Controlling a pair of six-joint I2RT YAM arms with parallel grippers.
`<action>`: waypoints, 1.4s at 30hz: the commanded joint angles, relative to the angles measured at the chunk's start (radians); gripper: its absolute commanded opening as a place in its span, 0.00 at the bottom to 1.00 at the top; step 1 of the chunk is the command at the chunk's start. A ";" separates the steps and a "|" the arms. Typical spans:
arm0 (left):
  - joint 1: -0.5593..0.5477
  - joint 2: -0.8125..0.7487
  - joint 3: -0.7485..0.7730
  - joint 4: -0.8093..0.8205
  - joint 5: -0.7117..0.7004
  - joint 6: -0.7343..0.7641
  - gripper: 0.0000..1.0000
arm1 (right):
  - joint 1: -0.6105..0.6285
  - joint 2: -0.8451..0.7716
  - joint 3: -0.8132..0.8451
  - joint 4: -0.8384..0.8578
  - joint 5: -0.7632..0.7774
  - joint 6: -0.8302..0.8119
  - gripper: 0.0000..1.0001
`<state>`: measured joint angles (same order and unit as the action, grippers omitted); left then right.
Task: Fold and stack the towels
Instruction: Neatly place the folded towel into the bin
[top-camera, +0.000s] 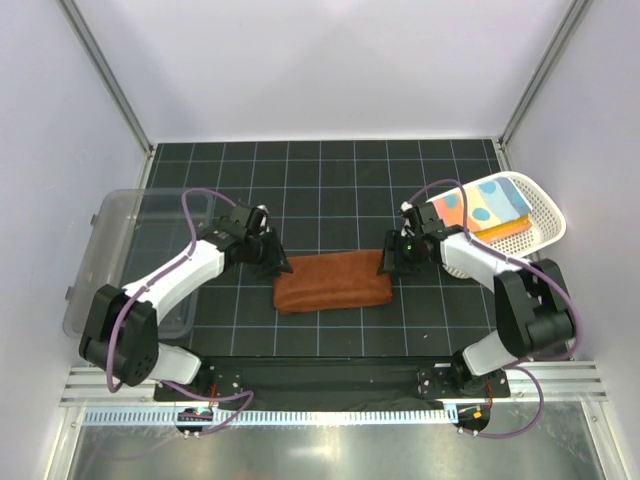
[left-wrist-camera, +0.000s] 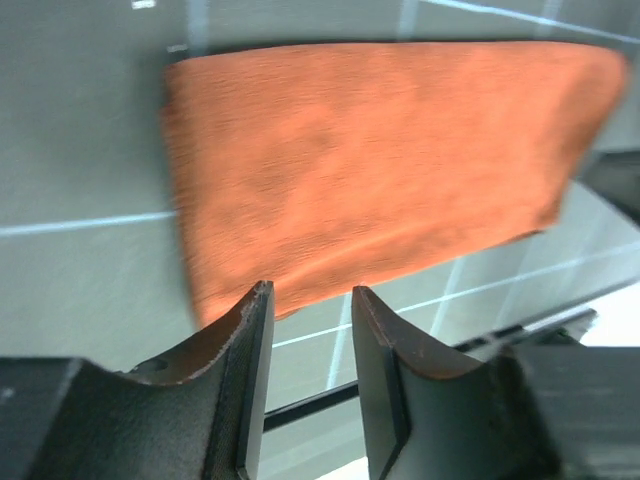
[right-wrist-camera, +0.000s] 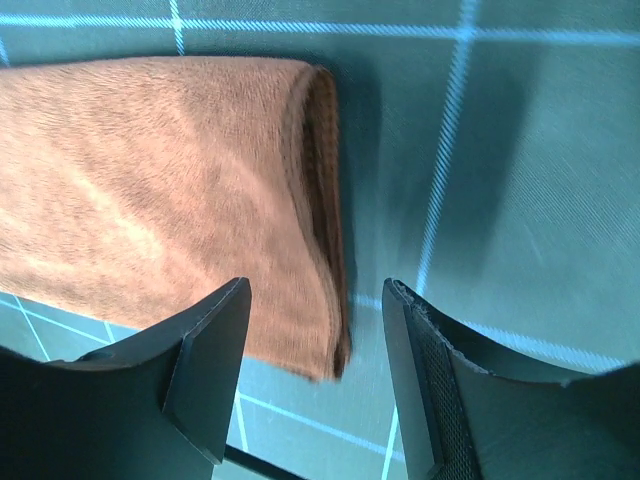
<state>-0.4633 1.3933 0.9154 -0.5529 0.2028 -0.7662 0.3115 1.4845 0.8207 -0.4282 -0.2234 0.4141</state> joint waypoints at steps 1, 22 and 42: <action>-0.018 0.044 -0.041 0.148 0.147 -0.039 0.39 | -0.005 0.082 0.040 0.045 -0.134 -0.098 0.62; -0.066 0.171 -0.133 0.108 0.012 -0.001 0.41 | 0.021 0.119 -0.054 0.082 -0.147 -0.069 0.05; 0.017 -0.125 0.122 -0.073 -0.382 0.156 0.52 | -0.041 0.063 0.536 -0.530 0.337 -0.250 0.01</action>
<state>-0.4564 1.2697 1.0569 -0.6086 -0.1242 -0.6430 0.2974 1.5551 1.2640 -0.8467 -0.0036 0.2211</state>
